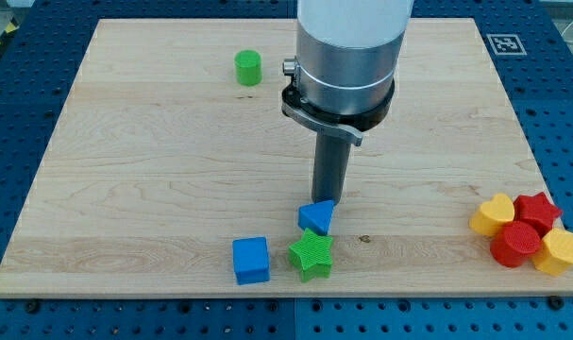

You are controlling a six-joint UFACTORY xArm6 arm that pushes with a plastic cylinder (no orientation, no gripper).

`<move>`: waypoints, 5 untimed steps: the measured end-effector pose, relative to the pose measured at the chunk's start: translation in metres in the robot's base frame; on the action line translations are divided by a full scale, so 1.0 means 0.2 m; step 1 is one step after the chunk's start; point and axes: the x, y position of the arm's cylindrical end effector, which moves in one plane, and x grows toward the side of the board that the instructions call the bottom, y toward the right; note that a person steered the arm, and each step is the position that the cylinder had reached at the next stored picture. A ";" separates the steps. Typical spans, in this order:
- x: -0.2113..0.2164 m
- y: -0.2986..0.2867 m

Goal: Slide the green circlecloser to the blue cube

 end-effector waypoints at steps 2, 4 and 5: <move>-0.16 0.01; -0.75 0.05; -1.07 0.01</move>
